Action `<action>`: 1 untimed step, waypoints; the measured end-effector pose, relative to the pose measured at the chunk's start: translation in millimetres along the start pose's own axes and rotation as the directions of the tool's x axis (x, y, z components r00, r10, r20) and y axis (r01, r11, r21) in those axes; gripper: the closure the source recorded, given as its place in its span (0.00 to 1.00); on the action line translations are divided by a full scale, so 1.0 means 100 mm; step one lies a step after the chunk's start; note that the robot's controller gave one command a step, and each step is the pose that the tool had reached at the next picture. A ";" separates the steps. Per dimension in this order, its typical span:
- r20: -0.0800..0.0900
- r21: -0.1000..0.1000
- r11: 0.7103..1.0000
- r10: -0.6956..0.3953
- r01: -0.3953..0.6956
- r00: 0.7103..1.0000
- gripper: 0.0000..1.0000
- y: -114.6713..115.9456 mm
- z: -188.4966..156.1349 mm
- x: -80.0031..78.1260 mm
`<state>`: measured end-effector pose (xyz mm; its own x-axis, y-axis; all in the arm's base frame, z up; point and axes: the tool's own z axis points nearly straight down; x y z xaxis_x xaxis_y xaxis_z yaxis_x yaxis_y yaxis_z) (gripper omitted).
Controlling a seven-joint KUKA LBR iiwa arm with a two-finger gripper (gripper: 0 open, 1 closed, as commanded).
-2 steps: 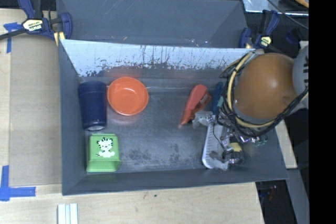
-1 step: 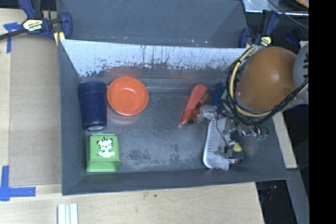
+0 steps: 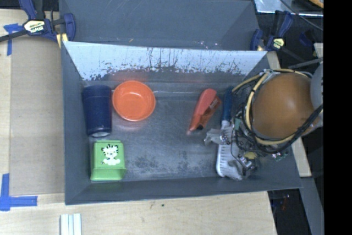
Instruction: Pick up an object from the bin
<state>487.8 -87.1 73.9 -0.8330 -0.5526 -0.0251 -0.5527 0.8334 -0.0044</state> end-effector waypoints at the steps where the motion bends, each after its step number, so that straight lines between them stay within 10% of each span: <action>1: -0.031 -0.017 0.993 0.118 -0.118 0.993 1.00 -0.05 0.03 -0.02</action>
Offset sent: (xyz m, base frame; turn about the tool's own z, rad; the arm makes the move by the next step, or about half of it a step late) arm 0.0000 0.0000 0.0000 0.0000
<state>492.3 -90.1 71.3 -0.8927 -0.4505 0.0057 -0.4504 0.8927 0.0152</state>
